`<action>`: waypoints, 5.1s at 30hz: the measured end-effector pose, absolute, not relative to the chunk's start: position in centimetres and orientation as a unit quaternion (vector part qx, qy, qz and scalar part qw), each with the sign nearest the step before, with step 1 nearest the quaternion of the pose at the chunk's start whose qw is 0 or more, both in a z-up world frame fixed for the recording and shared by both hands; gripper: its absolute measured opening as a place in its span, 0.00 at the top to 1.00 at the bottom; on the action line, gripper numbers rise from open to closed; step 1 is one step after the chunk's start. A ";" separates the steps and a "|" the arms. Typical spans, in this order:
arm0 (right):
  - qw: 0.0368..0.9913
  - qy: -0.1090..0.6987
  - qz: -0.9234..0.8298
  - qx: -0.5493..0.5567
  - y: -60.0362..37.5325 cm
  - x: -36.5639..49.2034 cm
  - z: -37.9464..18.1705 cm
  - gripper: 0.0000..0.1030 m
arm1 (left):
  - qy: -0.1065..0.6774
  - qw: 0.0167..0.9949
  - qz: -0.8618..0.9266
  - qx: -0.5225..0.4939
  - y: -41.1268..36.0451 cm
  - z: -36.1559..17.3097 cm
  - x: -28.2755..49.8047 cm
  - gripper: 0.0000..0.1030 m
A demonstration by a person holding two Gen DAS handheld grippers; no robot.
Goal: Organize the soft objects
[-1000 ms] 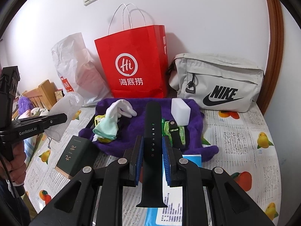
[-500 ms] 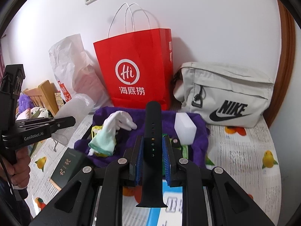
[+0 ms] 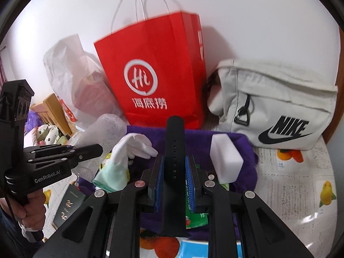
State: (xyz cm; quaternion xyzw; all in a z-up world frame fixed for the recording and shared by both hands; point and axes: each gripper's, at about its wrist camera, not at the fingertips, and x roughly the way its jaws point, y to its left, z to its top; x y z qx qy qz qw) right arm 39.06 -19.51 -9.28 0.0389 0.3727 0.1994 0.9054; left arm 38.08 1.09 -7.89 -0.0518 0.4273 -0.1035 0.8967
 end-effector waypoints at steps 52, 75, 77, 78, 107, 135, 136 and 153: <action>0.870 0.448 0.202 0.034 -18.4 41.5 -14.5 0.62 | 0.501 0.856 -0.123 -0.036 -1.0 -13.6 40.6 0.88; 0.900 0.411 0.146 0.022 -19.4 38.1 -10.0 0.40 | 0.466 0.880 -0.090 -0.024 0.0 -8.7 38.1 0.41; 0.903 0.407 0.138 0.015 -19.5 37.2 -9.3 0.39 | 0.459 0.884 -0.088 -0.018 -0.2 -7.8 37.3 0.37; 0.905 0.404 0.133 0.015 -19.7 36.5 -8.8 0.39 | 0.456 0.886 -0.087 -0.015 -0.2 -7.4 36.9 0.36; 0.930 0.356 0.082 0.035 -21.7 13.5 -3.2 0.02 | 0.380 0.923 -0.055 -0.026 -0.4 1.1 12.4 0.05; 0.939 0.332 0.084 0.039 -22.7 3.2 -3.0 0.02 | 0.352 0.935 -0.032 -0.007 -1.3 0.6 2.6 0.05; 0.939 0.331 0.086 0.040 -22.8 3.2 -3.1 0.02 | 0.353 0.935 -0.032 -0.006 -1.3 0.6 2.6 0.05; 0.939 0.329 0.094 0.035 -22.2 2.8 -2.9 0.02 | 0.353 0.935 -0.032 -0.005 -1.3 0.6 2.2 0.05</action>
